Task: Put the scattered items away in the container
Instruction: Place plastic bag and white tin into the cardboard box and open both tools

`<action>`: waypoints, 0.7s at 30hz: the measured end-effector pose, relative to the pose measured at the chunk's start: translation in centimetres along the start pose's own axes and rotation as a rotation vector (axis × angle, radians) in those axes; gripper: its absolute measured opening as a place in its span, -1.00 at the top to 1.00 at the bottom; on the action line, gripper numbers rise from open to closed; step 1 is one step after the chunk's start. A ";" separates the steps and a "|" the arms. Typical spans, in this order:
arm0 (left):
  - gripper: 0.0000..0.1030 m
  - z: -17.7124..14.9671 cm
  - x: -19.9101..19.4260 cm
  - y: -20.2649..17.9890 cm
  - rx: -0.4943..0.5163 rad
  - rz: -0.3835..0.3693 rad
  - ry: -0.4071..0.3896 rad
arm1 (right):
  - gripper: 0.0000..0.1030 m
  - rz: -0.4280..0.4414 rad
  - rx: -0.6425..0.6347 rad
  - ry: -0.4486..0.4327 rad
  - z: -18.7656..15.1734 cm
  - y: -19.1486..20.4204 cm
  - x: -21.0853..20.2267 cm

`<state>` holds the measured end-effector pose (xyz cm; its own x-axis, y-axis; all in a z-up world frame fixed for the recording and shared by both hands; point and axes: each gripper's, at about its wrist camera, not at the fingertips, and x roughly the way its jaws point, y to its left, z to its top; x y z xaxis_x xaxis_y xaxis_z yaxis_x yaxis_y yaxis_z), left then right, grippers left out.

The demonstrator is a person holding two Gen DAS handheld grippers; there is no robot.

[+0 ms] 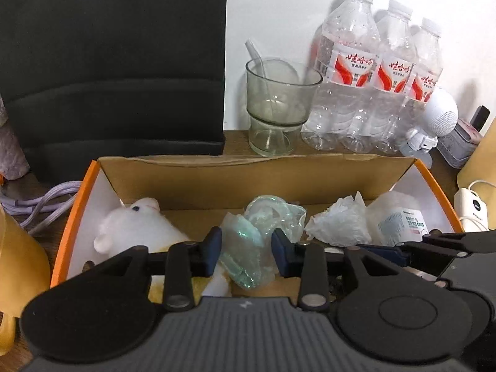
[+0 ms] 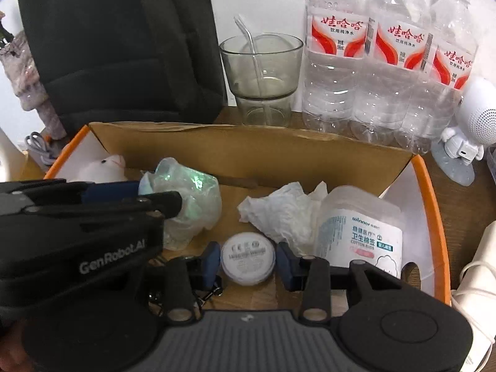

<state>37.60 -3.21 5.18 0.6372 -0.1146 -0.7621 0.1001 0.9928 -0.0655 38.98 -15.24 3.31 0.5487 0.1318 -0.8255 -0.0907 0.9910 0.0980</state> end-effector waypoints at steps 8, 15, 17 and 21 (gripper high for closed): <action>-0.49 1.7 -4.6 0.6 0.002 -0.024 -0.040 | -0.17 0.024 0.035 -0.014 0.7 -0.2 -4.4; -0.99 1.1 -8.9 2.2 -0.048 0.095 -0.055 | -0.48 -0.023 0.060 0.035 1.4 -1.2 -9.7; -1.00 0.4 -9.7 2.4 -0.044 0.105 -0.016 | -0.48 -0.017 0.107 0.064 0.9 -2.0 -10.8; -1.00 -1.2 -12.2 1.7 -0.012 0.133 0.021 | -0.49 -0.016 0.136 0.065 -0.5 -2.4 -13.7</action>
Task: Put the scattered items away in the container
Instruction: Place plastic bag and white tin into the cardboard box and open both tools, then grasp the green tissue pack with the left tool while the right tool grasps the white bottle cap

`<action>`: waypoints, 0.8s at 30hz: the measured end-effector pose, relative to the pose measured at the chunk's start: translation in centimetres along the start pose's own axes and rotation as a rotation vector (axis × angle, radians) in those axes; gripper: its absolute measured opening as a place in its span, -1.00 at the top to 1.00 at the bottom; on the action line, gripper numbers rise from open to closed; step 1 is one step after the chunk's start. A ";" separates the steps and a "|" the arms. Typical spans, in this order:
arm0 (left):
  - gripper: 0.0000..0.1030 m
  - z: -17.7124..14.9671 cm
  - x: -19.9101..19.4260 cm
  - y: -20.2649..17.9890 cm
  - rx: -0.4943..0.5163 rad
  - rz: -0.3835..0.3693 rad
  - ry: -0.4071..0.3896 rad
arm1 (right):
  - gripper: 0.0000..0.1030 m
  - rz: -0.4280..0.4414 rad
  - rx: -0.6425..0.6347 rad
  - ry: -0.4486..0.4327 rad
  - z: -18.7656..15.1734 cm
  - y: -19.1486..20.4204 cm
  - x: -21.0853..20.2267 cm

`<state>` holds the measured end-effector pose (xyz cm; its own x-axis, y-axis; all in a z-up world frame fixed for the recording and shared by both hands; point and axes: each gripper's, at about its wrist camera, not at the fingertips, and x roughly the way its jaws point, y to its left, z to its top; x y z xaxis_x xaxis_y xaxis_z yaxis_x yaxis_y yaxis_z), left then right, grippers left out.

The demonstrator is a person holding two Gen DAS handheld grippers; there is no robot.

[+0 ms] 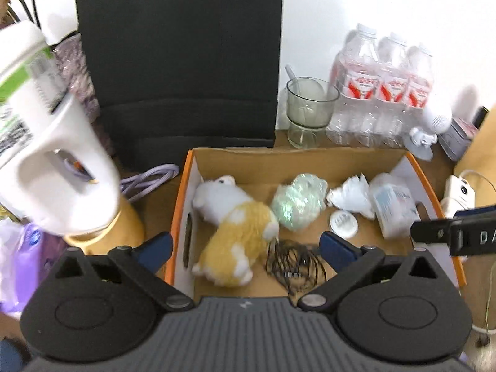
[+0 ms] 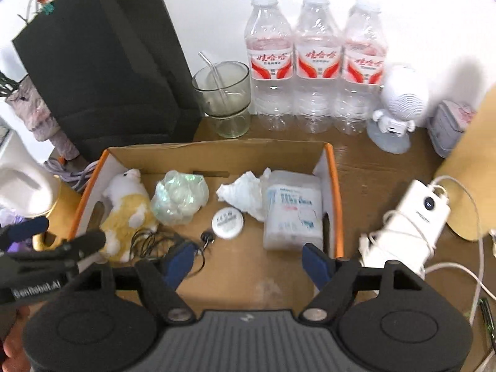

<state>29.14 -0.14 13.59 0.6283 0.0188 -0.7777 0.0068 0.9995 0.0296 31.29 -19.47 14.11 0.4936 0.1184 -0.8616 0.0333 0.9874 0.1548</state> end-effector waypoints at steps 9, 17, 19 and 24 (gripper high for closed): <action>-1.00 -3.8 -6.4 -0.8 0.049 -0.006 -0.066 | -0.60 0.007 -0.077 -0.081 -5.2 2.3 -5.4; -1.00 -10.1 -10.2 -0.4 0.096 0.052 -0.160 | -0.61 0.042 -0.113 -0.171 -10.8 3.3 -8.7; -1.00 -12.6 -11.2 -0.6 0.143 0.101 -0.224 | -0.61 0.051 -0.139 -0.196 -12.8 3.2 -9.1; -1.00 -18.5 -12.4 0.1 0.156 0.100 -0.320 | -0.47 0.067 -0.222 -0.275 -18.4 2.3 -8.8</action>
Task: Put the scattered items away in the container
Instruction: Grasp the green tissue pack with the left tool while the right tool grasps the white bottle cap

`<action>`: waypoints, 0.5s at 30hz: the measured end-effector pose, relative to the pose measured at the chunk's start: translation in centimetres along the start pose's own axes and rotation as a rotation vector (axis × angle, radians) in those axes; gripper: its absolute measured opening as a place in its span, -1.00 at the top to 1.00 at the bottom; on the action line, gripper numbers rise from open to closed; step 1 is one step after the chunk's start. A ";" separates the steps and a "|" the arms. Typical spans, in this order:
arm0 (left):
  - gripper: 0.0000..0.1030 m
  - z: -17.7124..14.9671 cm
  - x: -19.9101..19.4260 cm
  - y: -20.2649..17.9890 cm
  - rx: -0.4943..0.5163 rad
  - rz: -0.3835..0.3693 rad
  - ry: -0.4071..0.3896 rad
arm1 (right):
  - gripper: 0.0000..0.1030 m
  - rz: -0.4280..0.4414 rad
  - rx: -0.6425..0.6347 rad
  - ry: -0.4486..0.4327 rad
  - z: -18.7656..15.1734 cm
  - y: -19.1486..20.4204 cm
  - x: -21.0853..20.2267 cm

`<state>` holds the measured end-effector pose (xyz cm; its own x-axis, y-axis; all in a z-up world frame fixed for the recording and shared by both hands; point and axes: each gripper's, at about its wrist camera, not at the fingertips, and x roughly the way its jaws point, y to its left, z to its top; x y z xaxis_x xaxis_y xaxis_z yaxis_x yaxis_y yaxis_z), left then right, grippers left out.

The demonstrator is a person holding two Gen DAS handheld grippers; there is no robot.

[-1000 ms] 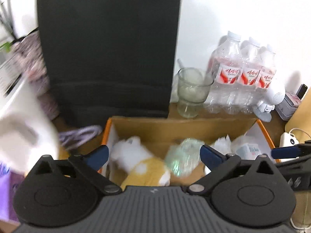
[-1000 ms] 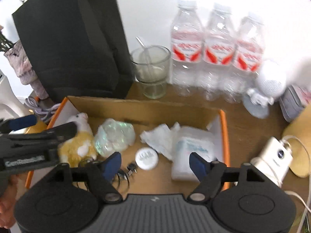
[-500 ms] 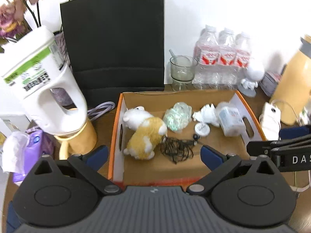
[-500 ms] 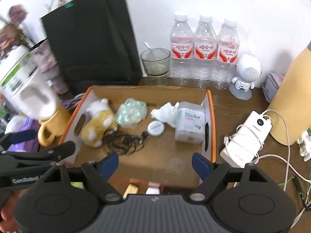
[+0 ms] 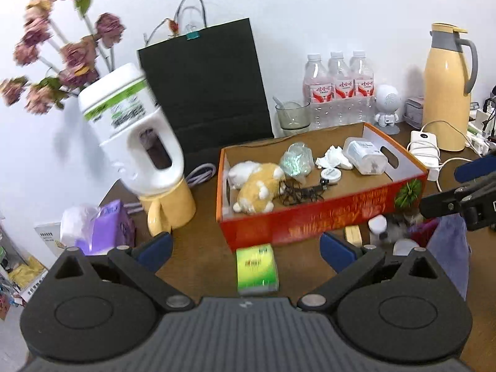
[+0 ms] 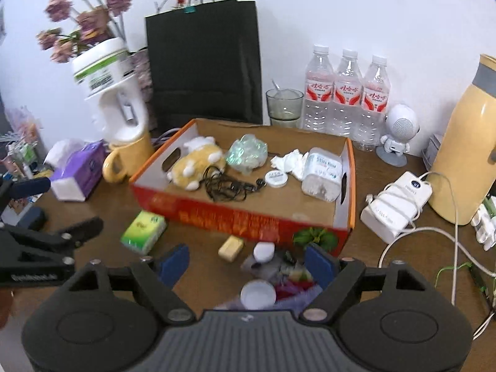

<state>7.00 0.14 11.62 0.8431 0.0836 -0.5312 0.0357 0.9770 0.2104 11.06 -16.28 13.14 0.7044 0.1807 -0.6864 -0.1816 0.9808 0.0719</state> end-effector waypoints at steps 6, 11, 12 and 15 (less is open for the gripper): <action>-1.00 -5.0 -0.7 -1.5 -0.060 -0.123 -0.018 | -0.12 -0.022 0.059 -0.079 -6.4 -1.4 0.4; -1.00 -6.7 0.3 -5.1 0.004 -0.227 -0.051 | -0.10 -0.083 0.165 -0.103 -9.2 -4.9 1.2; -1.00 -6.9 0.9 -5.6 0.018 -0.205 -0.042 | -0.08 -0.083 0.183 -0.103 -9.5 -5.4 1.3; -1.00 -7.5 2.6 -5.4 0.010 -0.166 -0.021 | -0.06 -0.068 0.139 -0.158 -10.1 -4.8 0.7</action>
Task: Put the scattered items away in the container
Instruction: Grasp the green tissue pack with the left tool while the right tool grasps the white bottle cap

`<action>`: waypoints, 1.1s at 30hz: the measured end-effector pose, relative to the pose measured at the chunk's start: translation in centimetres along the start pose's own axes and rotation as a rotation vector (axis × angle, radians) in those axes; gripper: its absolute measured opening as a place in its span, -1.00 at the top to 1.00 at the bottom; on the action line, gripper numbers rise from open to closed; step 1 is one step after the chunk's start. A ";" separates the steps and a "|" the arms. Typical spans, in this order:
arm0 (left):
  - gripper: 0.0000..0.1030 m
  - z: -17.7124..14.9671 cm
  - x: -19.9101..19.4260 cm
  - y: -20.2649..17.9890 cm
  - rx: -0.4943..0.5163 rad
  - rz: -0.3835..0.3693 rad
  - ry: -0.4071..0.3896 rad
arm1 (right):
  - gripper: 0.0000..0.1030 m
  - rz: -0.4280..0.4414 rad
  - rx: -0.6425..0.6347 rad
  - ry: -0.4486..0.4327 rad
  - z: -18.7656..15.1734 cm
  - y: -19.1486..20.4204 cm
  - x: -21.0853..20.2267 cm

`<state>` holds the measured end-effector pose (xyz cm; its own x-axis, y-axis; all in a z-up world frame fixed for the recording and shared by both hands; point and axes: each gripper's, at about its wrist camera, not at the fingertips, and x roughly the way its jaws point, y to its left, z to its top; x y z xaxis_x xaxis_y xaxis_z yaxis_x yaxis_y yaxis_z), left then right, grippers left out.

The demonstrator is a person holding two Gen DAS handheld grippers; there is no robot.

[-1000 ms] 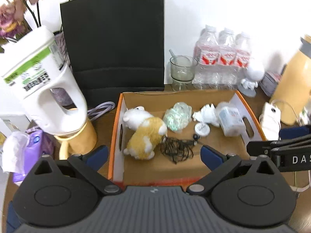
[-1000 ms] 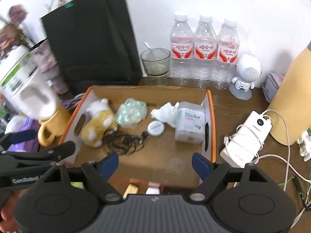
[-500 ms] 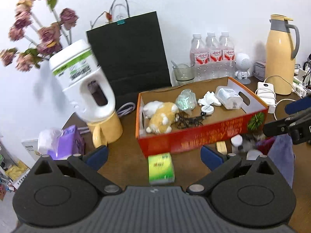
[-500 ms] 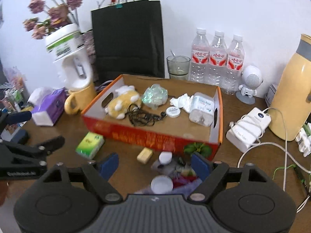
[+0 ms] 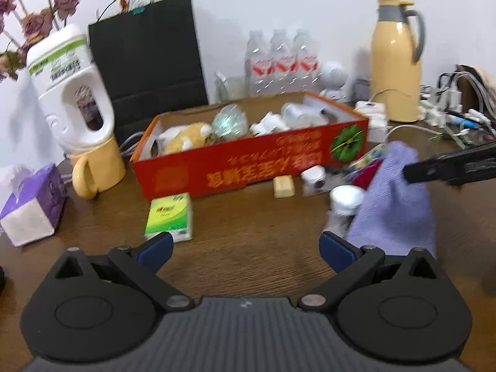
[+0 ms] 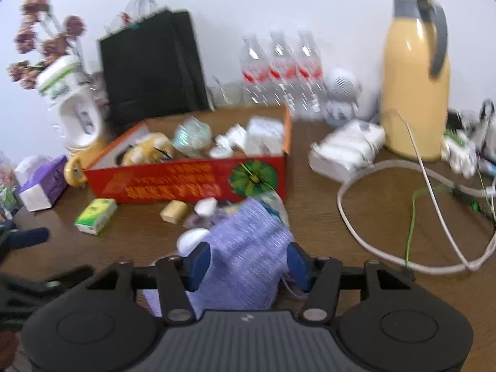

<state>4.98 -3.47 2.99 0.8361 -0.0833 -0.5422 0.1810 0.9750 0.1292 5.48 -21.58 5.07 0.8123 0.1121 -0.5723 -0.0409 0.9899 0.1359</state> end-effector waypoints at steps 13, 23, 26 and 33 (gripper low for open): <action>-1.00 2.1 6.4 6.7 -0.106 0.171 0.009 | 0.08 -0.021 -0.175 0.088 0.7 6.6 7.0; -0.99 2.1 8.9 8.1 -0.141 0.150 0.049 | 0.07 0.015 -0.107 0.089 0.2 5.7 7.5; -0.73 1.9 9.2 8.7 -0.167 0.128 0.075 | 0.24 0.023 -0.044 0.070 0.2 5.3 7.7; -0.12 1.6 9.7 9.2 -0.193 0.122 0.107 | 0.23 0.009 -0.025 0.050 -0.1 4.6 7.7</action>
<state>15.58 4.33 0.23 0.7841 0.0496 -0.6187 -0.0288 0.9986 0.0435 11.56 -16.15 1.22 0.7821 0.1243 -0.6107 -0.0631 0.9907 0.1208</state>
